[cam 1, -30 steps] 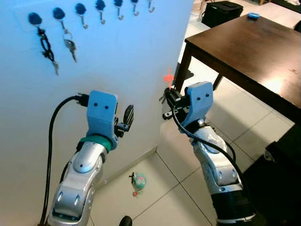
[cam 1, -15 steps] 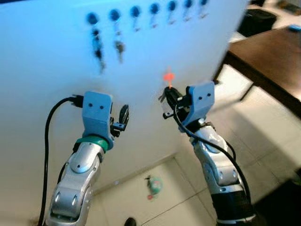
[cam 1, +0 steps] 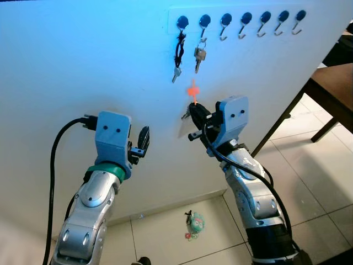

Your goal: Hang keys on a hook

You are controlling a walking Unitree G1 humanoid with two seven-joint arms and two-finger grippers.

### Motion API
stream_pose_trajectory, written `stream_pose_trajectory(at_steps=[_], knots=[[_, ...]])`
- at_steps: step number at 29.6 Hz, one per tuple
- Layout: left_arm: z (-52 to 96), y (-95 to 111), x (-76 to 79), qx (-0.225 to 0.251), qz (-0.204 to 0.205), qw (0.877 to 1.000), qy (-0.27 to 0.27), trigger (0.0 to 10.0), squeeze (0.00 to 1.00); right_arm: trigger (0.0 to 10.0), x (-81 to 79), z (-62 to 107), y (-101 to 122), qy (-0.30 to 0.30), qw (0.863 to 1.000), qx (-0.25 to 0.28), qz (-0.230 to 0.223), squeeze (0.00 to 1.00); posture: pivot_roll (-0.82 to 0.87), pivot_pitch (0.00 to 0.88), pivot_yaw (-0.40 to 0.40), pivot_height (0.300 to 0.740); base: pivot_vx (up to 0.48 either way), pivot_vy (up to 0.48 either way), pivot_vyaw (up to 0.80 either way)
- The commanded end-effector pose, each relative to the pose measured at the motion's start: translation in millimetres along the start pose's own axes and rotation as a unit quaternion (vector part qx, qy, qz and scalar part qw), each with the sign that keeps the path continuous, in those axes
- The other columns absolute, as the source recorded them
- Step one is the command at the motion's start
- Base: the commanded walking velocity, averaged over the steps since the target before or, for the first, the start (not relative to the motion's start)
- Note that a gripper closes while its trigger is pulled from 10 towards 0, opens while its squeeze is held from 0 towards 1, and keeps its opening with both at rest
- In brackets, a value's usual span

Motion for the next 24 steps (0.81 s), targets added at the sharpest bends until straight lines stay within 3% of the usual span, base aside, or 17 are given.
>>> stream_pose_trajectory(at_steps=[1, 7, 24], knots=[[2.0, -2.5, 4.1, -0.001, -0.004, 1.0, -0.007, 10.0, 0.0, 10.0, -0.7, 1.7, -0.8, 0.002, 1.0, -0.001, -0.004, 0.0, -0.06, 0.064, 0.033, 0.74, 0.0, 0.0, 0.0], [4.6, -1.3, 9.7, 0.007, -0.02, 1.0, -0.02, 10.0, 0.0, 10.0, -0.1, 2.2, -2.3, 0.002, 1.0, -0.004, -0.007, 0.0, -0.06, 0.062, 0.034, 0.74, 0.0, 0.0, 0.0], [3.6, -4.1, 5.3, 0.001, -0.021, 1.0, -0.009, 10.0, 0.0, 10.0, 0.6, 2.4, -2.6, 0.0, 1.0, -0.006, -0.007, 0.0, -0.06, 0.068, 0.033, 0.74, 0.0, -0.369, 0.0]])
Point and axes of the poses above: a point about 5 cm out from each wrist's last joint towards the gripper, its own z axis pointing back from the gripper into the wrist, its own y axis along the axis of the wrist's last joint, x = y × z, the point moved 5 cm from there along -z, pointing out of the wrist towards the gripper, and after that the axes turned 15 degrees about -z, right-handed, at the moved point
